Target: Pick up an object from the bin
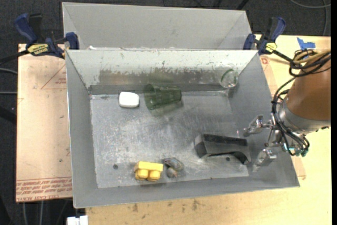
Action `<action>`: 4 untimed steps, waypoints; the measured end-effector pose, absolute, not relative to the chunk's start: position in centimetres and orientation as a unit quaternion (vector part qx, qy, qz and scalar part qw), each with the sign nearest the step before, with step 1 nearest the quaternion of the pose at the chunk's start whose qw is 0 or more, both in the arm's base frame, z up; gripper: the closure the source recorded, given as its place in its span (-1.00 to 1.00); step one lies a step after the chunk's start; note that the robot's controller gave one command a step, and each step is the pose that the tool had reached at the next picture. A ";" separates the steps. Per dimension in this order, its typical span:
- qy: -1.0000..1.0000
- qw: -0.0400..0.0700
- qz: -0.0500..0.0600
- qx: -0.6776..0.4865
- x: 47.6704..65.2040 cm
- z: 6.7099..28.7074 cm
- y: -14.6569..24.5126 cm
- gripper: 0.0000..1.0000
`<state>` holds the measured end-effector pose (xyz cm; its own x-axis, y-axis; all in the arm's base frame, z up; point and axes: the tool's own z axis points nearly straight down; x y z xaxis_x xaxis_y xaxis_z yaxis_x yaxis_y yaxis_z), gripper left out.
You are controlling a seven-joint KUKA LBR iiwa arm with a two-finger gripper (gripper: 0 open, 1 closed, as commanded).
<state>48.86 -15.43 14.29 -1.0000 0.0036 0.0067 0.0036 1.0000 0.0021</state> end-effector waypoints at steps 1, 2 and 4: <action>-1.000 0.000 0.000 0.000 49.1 14.7 -15.4 -1.00; -0.985 -0.002 0.001 -0.171 50.3 7.7 -13.2 1.00; -0.987 -0.003 0.000 -0.159 49.2 21.1 -12.6 1.00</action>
Offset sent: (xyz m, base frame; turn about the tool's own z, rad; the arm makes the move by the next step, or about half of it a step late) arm 0.0111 0.0249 -0.0729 0.3399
